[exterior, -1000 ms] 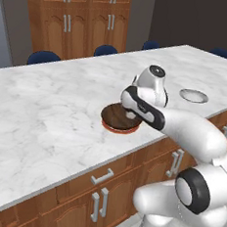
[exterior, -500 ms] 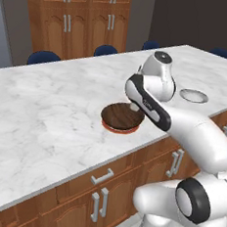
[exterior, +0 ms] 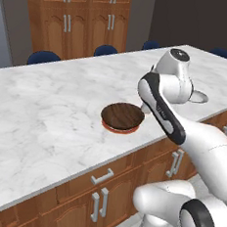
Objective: Move the bowls from the cabinet to the plates on the dining table.
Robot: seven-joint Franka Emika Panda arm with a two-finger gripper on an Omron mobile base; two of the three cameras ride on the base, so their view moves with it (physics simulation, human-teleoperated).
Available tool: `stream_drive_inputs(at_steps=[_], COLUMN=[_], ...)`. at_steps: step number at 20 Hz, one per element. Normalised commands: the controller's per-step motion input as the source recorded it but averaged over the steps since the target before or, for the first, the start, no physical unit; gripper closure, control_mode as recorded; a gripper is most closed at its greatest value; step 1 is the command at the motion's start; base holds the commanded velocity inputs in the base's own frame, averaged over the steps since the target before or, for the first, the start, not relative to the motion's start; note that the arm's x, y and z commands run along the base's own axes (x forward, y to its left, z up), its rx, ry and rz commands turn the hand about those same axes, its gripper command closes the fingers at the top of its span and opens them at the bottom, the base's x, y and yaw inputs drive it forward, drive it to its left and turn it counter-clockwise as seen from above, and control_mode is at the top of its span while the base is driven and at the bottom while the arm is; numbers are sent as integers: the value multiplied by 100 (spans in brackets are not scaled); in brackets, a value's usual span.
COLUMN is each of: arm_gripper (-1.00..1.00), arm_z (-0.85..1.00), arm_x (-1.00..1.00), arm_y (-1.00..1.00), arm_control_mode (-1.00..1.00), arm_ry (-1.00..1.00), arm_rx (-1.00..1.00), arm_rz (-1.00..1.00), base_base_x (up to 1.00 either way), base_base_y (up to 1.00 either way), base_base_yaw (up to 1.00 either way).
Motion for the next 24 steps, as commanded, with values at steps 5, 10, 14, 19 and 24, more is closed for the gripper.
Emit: stream_drive_inputs(at_steps=[5,10,14,19,24], arm_gripper=[-100,-100,-100,-100,-100], arm_z=[19,19,15,17,23], arm_x=[-52,-41,-27,-29,-27], arm_y=[-10,-1,0,-6,-8], arm_control_mode=[-100,-100,-100,-100,-100], arm_ry=[-2,-2,-1,0,0], arm_rx=[10,13,15,15,15], arm_rz=[-13,-21,-22,-23,-23], base_base_x=[0,0,0,0,0], base_base_y=[0,0,0,0,0], base_base_yaw=[0,0,0,0,0])
